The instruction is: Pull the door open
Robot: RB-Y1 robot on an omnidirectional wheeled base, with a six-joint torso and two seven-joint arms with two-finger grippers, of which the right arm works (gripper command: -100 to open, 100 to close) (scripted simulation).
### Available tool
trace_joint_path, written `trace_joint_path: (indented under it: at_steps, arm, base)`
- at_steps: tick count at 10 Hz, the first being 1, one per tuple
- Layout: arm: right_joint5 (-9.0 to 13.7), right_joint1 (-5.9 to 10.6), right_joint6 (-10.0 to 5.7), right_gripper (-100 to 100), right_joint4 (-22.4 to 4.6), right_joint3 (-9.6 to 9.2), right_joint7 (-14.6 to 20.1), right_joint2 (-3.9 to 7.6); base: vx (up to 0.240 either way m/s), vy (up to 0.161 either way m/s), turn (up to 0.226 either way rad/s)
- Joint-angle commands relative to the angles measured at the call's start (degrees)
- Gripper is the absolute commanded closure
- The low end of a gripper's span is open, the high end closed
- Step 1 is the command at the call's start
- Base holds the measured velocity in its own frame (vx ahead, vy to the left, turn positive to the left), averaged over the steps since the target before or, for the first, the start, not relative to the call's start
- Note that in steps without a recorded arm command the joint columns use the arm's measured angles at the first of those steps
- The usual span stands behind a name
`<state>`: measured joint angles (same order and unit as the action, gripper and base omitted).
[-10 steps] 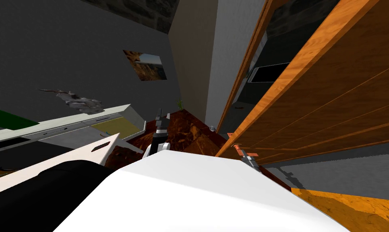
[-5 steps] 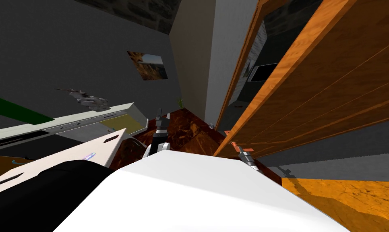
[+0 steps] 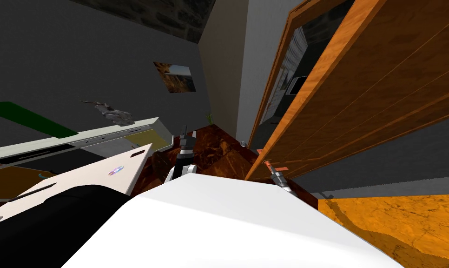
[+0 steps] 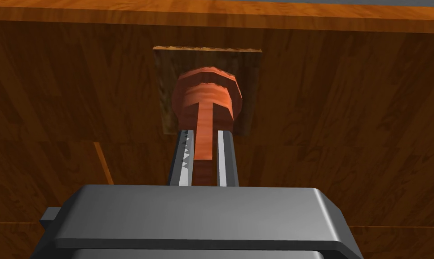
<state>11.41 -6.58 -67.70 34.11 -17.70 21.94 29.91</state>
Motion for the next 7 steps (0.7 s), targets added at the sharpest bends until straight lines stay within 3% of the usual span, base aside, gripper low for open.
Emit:
trace_joint_path:
  at_steps: [1,4,6,7]
  arm:
    - [-0.7,0.66,1.63,100,1.4,-1.29,-0.6,-0.98]
    - [-0.7,0.66,1.63,100,1.4,-1.29,-0.6,-0.98]
    - [-1.0,1.11,3.89,100,3.8,-2.10,-1.4,-1.32]
    - [-1.0,1.11,3.89,100,3.8,-2.10,-1.4,-1.32]
  base:
    - [-0.164,-0.099,0.013]
    - [-0.066,-0.043,0.010]
    - [-0.099,-0.093,0.028]
    - [-0.083,-0.091,0.047]
